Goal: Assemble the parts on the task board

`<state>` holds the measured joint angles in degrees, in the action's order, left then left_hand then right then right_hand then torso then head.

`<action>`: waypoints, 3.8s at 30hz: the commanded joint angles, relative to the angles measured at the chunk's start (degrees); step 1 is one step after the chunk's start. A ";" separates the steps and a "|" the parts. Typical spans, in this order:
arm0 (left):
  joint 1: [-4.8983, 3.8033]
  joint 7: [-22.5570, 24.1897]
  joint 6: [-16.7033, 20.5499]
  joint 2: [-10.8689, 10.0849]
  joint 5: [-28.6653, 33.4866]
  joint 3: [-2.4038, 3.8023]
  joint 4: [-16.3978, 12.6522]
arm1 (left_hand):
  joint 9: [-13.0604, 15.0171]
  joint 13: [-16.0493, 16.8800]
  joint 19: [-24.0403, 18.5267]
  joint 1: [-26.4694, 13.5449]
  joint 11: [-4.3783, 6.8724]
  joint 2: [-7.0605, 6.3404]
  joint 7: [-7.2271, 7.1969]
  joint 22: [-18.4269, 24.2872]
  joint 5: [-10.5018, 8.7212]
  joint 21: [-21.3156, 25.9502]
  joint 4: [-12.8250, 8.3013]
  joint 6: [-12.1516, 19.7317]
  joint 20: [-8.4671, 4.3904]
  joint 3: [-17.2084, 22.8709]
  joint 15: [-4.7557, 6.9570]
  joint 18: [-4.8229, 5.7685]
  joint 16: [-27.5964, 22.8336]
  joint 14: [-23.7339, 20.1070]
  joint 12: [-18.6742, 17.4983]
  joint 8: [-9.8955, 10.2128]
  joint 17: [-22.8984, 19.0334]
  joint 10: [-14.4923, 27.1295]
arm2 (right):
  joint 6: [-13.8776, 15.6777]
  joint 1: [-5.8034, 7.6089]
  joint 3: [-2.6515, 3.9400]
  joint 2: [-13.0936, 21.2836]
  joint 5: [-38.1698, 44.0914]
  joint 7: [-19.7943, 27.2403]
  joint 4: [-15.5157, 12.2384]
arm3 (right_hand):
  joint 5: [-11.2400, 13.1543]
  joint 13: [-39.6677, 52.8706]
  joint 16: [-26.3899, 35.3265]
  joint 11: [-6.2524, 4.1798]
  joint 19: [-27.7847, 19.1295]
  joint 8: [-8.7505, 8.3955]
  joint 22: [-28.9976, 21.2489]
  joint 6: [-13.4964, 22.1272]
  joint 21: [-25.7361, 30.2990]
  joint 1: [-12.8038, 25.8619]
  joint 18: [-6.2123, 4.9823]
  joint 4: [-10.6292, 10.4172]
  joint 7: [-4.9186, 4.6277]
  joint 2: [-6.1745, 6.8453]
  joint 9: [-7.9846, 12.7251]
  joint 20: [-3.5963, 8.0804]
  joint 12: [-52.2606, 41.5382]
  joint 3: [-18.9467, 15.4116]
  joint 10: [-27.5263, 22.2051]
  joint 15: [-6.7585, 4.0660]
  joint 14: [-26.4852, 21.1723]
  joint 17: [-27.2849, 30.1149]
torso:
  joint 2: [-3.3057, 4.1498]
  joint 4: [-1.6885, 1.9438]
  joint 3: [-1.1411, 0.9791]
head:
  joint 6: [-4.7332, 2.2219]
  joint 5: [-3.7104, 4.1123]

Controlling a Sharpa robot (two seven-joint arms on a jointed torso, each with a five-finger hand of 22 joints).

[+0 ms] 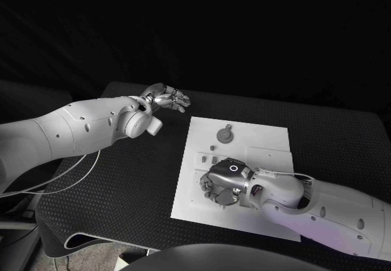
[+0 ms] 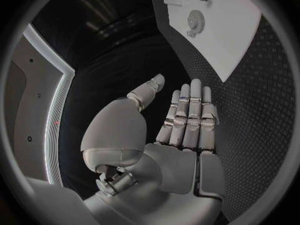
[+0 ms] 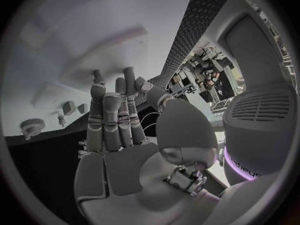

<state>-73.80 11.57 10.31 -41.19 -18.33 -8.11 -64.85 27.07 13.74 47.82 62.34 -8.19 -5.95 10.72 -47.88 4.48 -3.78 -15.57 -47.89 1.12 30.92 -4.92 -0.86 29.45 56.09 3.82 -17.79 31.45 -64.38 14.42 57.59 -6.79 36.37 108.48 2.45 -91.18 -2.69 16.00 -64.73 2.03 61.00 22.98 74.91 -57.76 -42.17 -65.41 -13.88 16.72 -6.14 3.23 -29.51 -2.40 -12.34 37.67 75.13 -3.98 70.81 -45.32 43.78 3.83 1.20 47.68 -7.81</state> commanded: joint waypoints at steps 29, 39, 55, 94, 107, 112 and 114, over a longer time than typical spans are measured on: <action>-0.05 0.32 -0.92 0.11 0.30 0.05 -0.02 | -0.09 -0.11 0.52 0.03 -0.01 0.25 0.15 0.15 -0.28 -0.13 -0.02 0.46 0.08 -0.39 -0.12 0.86 -0.34 0.38 0.22 -0.22 0.25 0.37 | 0.23 -0.05 -0.70 -0.18 -5.48 2.79 0.87 | -0.19 0.04 -0.03 1.39 -1.05 -2.92 1.16 4.07 0.11 1.18 -1.12 -0.90 -1.94 5.54 1.10 -0.60 2.17 -0.91 -3.27 1.05 -1.54 -0.39 | 0.02 0.00 -0.02 | 0.30 0.13; -0.05 0.22 -0.96 0.00 0.30 0.04 0.03 | -0.10 -0.11 0.52 0.02 -0.02 0.23 0.16 0.18 -0.28 -0.13 -0.02 0.48 0.08 -0.40 -0.13 0.86 -0.39 0.38 0.21 -0.22 0.30 0.40 | 3.43 -0.02 -0.67 1.41 -5.60 2.38 -0.17 | -0.17 -1.19 -0.71 3.52 -0.63 -5.27 1.14 8.22 -0.35 2.24 -1.12 -2.07 -3.42 9.65 2.22 -0.44 5.50 -0.91 -8.77 3.13 -1.26 -0.73 | -0.01 0.02 -0.05 | 0.15 0.37; -0.05 0.19 -0.84 -0.15 0.31 0.04 0.10 | -0.11 -0.13 0.52 0.01 -0.04 0.19 0.17 0.22 -0.29 -0.13 -0.04 0.53 0.08 -0.43 -0.14 0.86 -0.48 0.37 0.19 -0.22 0.39 0.44 | 6.35 3.64 2.70 8.09 -16.62 3.09 -5.40 | -0.19 -1.69 -1.74 4.25 -0.24 -5.46 1.22 9.52 -0.82 2.56 -1.12 -3.66 -3.29 11.08 2.60 -0.19 6.23 -0.41 -10.07 3.80 -1.11 -1.12 | -0.01 -0.10 -0.11 | -0.89 1.79; 0.44 0.30 -1.08 -0.01 0.51 0.00 0.84 | -0.11 -0.09 0.53 -0.26 0.04 0.22 0.12 0.36 -0.30 -0.14 0.13 0.41 0.11 -0.59 -0.15 0.86 -0.75 0.42 0.31 -0.35 0.71 0.24 | -28.53 8.89 0.94 23.42 -49.85 -30.77 -5.31 | -0.22 52.86 -20.56 -3.47 2.42 0.41 1.33 3.18 -7.00 21.56 -1.12 -20.97 1.25 8.52 -11.91 3.32 -48.13 -2.10 -10.57 -3.42 2.31 -16.55 | -0.17 -0.31 0.00 | -2.15 7.10; 0.44 0.17 -1.16 0.07 0.54 -0.01 0.90 | -0.12 -0.10 0.52 -0.34 0.04 0.21 0.12 0.40 -0.29 -0.14 0.18 0.42 0.11 -0.64 -0.16 0.86 -0.84 0.42 0.30 -0.36 0.80 0.25 | -28.27 8.80 -0.09 23.24 -51.73 -30.41 -6.45 | -0.22 52.68 -20.72 -3.77 2.33 0.01 1.31 2.25 -7.52 21.87 -1.12 -20.80 1.55 8.01 -11.95 3.56 -48.33 -2.05 -10.12 -3.70 2.58 -16.61 | -0.16 -0.32 0.10 | -1.68 7.27; 0.43 0.11 -1.20 -0.02 0.55 -0.01 0.84 | -0.13 -0.10 0.52 -0.35 0.04 0.21 0.12 0.41 -0.28 -0.14 0.19 0.42 0.11 -0.64 -0.16 0.86 -0.86 0.42 0.30 -0.36 0.83 0.26 | -28.04 8.61 -0.57 22.56 -51.10 -30.73 -5.90 | -0.21 52.58 -20.69 -3.71 2.09 -0.66 1.30 2.42 -7.72 21.89 -1.12 -20.22 1.47 7.95 -11.68 3.59 -48.30 -2.25 -10.14 -3.66 2.42 -16.40 | -0.20 -0.29 0.14 | -1.47 7.35; 0.43 0.08 -1.21 -0.06 0.55 -0.01 0.81 | -0.13 -0.10 0.51 -0.37 0.04 0.20 0.12 0.42 -0.29 -0.14 0.20 0.43 0.12 -0.65 -0.16 0.86 -0.88 0.42 0.29 -0.36 0.84 0.26 | -27.85 8.32 -0.71 22.22 -50.66 -30.73 -5.72 | -0.21 52.54 -20.67 -3.64 1.96 -1.02 1.28 2.56 -7.78 21.96 -1.12 -20.03 1.39 8.03 -11.51 3.57 -48.27 -2.30 -10.20 -3.60 2.31 -16.27 | -0.19 -0.29 0.17 | -1.37 7.34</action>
<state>-73.33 11.37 9.91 -41.29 -18.20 -8.16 -63.89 27.00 13.71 48.03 62.34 -8.19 -5.95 10.93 -47.55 4.48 -3.78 -15.27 -47.68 1.33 30.62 -4.92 -0.86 28.79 56.09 3.82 -17.79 32.20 -64.38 -13.37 66.14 -7.43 58.78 57.29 -28.03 -96.99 -3.16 68.59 -85.18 -1.45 63.04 22.16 75.02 -55.03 -49.60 -43.75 -14.57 -3.72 -4.43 11.30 -41.08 0.93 -60.36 35.42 64.71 -7.54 73.25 -61.64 43.62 3.53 1.31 46.18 -0.48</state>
